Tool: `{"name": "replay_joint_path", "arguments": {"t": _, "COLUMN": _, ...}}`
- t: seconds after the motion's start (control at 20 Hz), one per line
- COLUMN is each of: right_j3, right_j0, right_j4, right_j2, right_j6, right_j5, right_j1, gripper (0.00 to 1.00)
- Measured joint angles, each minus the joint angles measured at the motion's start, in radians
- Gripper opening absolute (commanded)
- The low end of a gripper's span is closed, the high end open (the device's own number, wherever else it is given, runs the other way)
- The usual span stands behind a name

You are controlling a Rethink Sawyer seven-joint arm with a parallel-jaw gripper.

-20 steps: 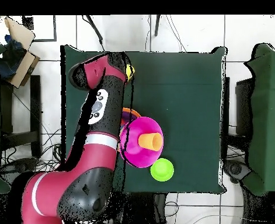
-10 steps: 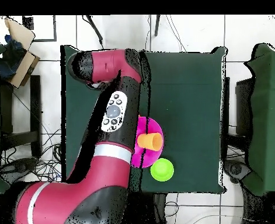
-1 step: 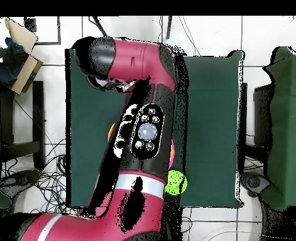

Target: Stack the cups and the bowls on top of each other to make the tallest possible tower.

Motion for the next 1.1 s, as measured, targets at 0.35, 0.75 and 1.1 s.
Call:
{"name": "replay_joint_path", "arguments": {"t": 0.35, "right_j3": 0.174, "right_j0": -0.045, "right_j4": 0.094, "right_j2": 0.075, "right_j6": 0.000, "right_j5": -0.017, "right_j1": -0.151, "gripper": 0.00}}
{"name": "replay_joint_path", "arguments": {"t": 0.75, "right_j3": 0.435, "right_j0": -0.076, "right_j4": 0.152, "right_j2": 0.133, "right_j6": 0.000, "right_j5": -0.137, "right_j1": -0.325, "gripper": 0.00}}
{"name": "replay_joint_path", "arguments": {"t": 1.1, "right_j3": 0.643, "right_j0": -0.092, "right_j4": 0.118, "right_j2": 0.149, "right_j6": 0.000, "right_j5": -0.301, "right_j1": -0.462, "gripper": 0.00}}
